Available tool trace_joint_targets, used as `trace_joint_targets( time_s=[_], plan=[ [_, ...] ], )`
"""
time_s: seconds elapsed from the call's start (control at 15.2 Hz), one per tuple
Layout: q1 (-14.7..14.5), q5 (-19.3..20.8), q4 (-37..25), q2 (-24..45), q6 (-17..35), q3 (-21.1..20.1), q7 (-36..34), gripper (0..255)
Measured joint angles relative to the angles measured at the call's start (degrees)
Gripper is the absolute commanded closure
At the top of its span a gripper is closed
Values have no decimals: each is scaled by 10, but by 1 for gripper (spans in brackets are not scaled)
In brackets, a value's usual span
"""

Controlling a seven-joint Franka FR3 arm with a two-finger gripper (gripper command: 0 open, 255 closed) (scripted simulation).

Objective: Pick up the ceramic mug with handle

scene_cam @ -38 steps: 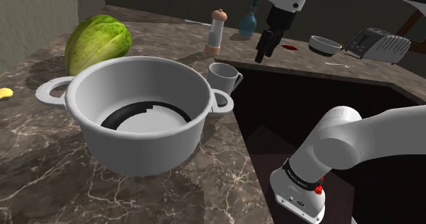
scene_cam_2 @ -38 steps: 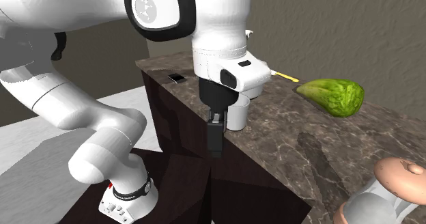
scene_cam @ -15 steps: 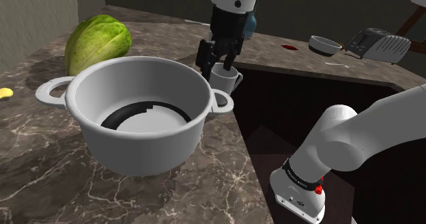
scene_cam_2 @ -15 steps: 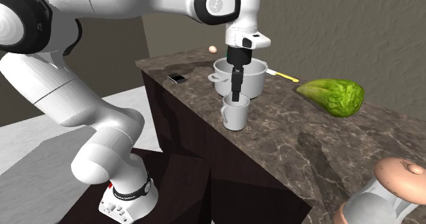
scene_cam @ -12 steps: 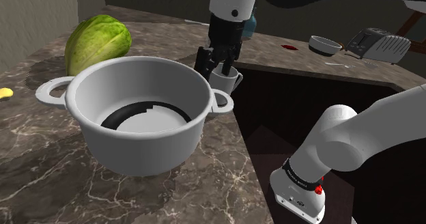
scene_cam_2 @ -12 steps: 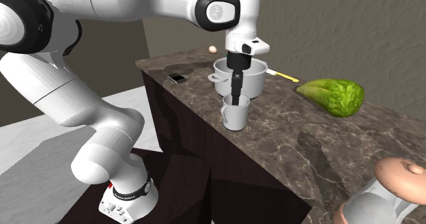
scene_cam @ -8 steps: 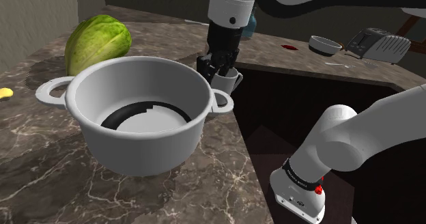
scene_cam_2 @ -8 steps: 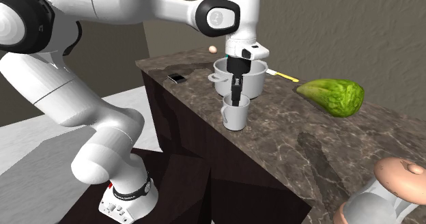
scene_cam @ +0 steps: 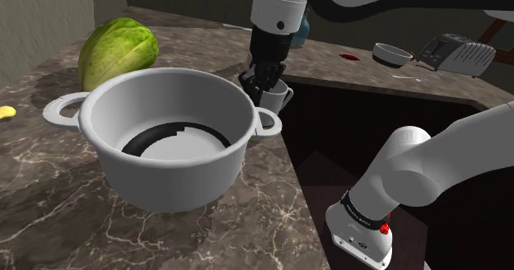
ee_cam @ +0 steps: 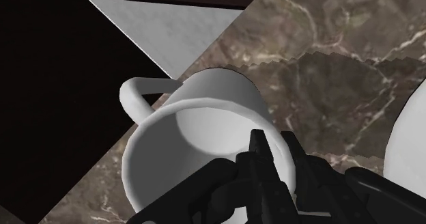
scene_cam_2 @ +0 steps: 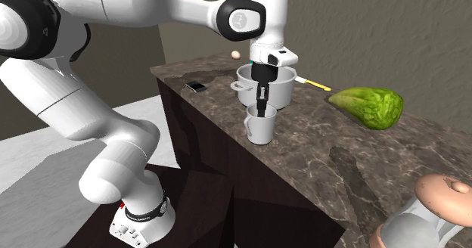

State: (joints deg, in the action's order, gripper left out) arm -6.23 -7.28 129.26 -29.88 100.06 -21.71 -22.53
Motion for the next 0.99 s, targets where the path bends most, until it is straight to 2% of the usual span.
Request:
trace_joint_targets(
  time_s=[0.33,0.99],
  plan=[
    [1,2,-23,0,-24,3,1,255],
    [6,9,-109,12,-98,9,-1,255]
  ],
)
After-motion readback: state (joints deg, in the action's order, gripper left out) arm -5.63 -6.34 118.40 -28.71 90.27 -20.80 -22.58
